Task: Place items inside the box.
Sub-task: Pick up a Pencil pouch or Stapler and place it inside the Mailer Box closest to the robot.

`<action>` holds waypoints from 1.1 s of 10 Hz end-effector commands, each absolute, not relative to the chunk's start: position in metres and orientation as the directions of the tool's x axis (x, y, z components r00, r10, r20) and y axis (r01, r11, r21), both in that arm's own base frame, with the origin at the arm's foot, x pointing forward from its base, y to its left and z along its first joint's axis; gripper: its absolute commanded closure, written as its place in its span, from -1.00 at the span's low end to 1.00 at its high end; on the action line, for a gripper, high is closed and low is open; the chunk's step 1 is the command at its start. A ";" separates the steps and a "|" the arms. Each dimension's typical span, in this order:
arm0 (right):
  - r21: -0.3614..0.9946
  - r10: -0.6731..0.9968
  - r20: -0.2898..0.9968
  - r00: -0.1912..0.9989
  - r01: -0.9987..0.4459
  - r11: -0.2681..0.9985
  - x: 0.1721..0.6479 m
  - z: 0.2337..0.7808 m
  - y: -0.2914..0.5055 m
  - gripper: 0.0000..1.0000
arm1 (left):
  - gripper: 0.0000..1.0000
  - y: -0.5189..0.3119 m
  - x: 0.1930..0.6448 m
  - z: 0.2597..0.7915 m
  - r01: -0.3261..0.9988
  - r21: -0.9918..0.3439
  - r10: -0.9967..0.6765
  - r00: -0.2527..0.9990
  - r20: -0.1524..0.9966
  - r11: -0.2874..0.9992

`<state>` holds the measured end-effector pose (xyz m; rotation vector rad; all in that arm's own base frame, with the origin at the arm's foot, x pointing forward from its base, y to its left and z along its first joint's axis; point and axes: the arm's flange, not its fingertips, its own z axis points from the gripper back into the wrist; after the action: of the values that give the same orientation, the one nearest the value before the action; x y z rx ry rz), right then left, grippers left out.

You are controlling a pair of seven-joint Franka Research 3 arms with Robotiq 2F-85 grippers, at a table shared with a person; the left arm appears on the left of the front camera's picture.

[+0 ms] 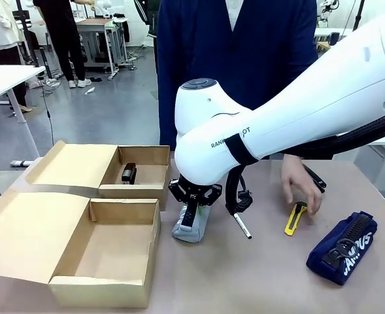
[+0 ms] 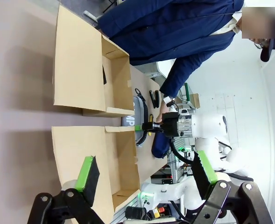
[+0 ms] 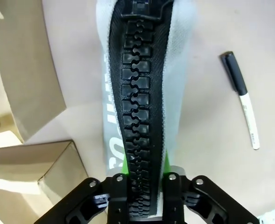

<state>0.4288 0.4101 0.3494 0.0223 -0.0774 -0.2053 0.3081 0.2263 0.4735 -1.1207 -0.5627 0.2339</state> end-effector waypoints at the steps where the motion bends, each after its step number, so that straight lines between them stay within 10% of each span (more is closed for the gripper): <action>1: 0.017 -0.237 0.124 0.964 0.236 0.972 0.419 0.347 0.410 1.00 | -1.00 0.226 0.307 0.473 0.124 -0.896 0.444 0.834 0.327 0.426; 11: -0.090 0.029 -0.242 0.970 -0.052 0.995 0.327 0.419 0.380 1.00 | -1.00 0.226 0.307 0.473 0.124 -0.896 0.444 0.834 0.327 0.426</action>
<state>0.3455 0.3959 0.4064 -0.0971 0.2111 -0.0050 0.3081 0.2264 0.4737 -1.1205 -0.5630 0.2338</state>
